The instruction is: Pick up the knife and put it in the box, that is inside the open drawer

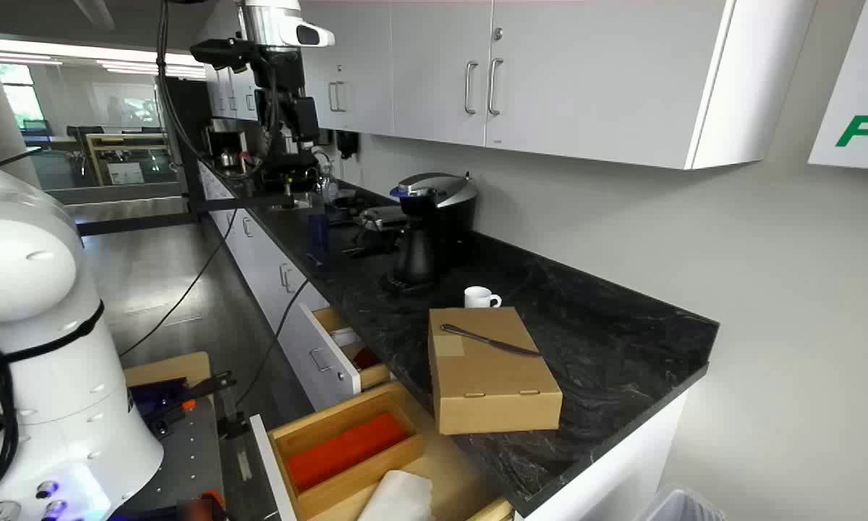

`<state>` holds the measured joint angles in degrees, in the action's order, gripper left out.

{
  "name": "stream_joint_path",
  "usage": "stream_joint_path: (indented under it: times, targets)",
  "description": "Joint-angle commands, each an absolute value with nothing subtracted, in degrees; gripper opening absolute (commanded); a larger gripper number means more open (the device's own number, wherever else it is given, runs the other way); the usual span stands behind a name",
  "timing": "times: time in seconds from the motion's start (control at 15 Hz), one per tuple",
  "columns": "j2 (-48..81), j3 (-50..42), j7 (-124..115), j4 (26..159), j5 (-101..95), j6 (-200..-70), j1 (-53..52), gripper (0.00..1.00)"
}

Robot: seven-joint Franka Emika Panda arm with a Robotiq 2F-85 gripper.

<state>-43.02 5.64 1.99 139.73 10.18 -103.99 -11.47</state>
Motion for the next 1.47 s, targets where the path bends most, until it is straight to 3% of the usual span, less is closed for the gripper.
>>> stream_joint_path:
  times: [0.0,0.67,1.4]
  targets:
    - [-43.0,6.0,2.2,139.5,10.5,-103.8,-10.9,1.0]
    - [-42.4,5.6,3.2,139.6,9.9,-104.9,-10.6,1.0]
    - [-24.9,-3.8,16.5,137.8,7.5,-118.5,-6.1,1.0]
